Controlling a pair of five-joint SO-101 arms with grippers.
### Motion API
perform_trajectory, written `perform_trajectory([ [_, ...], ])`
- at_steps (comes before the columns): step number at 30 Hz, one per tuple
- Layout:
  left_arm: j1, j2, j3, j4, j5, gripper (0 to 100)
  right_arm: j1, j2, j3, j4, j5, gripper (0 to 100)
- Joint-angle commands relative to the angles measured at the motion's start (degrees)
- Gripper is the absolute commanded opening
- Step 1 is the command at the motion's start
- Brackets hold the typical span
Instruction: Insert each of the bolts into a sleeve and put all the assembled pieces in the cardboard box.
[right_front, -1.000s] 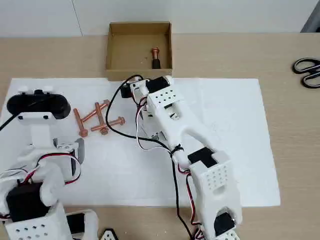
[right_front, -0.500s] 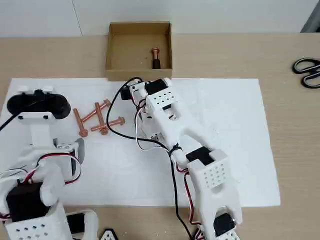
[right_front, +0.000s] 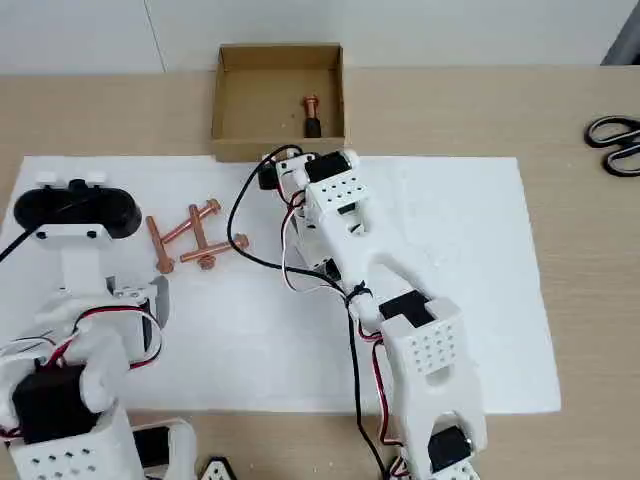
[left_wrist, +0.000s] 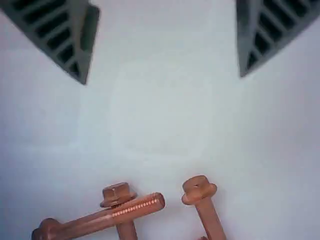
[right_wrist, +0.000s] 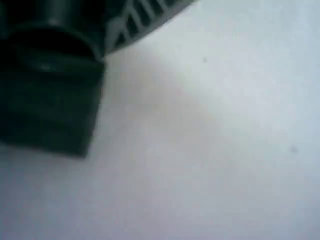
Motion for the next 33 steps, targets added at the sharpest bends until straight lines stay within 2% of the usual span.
perform_trajectory([
  [1,-0.09,-0.18,-2.07,0.26,-0.18,19,-0.13,-2.68,0.44,3.30,1.67,0.5],
  [14,-0.18,2.02,-2.24,0.18,-0.18,19,3.74,-22.46,2.20,5.41,3.78,0.4],
  [19,0.18,14.15,-2.95,-0.44,-1.41,19,7.87,-27.82,5.54,5.41,3.87,0.4],
  [23,0.18,24.00,-9.10,-1.05,-2.02,19,9.98,-30.64,7.82,5.32,3.87,0.4],
  [28,0.18,34.90,-18.51,-1.05,-2.02,19,9.98,-32.04,10.99,5.14,3.87,0.4],
  [33,-0.62,45.71,-22.46,-3.34,0.18,19,10.15,-32.04,11.52,5.14,3.87,0.4],
])
